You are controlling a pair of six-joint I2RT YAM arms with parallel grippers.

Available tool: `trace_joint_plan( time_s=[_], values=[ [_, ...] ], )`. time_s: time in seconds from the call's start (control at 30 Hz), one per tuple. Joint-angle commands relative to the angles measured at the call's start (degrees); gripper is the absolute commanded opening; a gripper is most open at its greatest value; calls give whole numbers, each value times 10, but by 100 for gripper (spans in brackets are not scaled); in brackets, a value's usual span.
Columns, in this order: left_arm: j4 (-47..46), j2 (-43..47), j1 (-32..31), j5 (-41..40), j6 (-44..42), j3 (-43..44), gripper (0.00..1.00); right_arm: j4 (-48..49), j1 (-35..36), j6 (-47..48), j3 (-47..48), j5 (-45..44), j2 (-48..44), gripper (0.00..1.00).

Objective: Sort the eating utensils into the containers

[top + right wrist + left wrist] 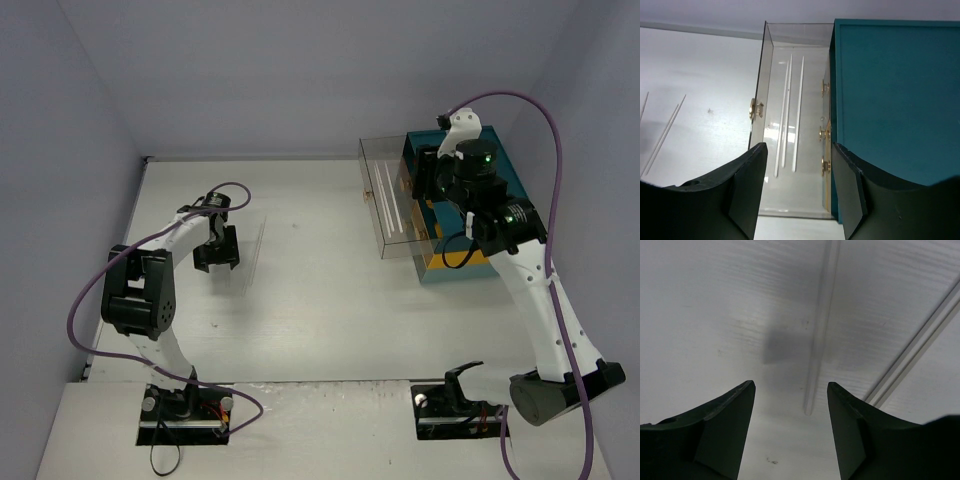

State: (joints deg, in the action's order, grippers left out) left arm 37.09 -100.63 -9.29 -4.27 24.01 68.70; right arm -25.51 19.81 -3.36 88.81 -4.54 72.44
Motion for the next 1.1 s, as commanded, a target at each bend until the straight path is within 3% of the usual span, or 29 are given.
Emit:
trace_joint_plan(
  time_s=[0.0, 0.2, 0.57, 0.77, 1.07],
  values=[
    [-17, -12, 2, 19, -10, 39, 54, 13, -2, -2, -37, 8, -23, 52],
    [-27, -34, 2, 22, -6, 35, 42, 13, -3, -5, -62, 7, -42, 53],
    [-57, -60, 2, 28, 3, 14, 0, 13, -3, -3, -51, 36, -38, 53],
    [-58, -6, 2, 45, 14, 8, 0, 13, -1, -14, -29, 115, -26, 53],
    [-156, 199, -27, 216, 119, 4, 0, 66, 30, -111, 6, 275, 18, 60]
  ],
)
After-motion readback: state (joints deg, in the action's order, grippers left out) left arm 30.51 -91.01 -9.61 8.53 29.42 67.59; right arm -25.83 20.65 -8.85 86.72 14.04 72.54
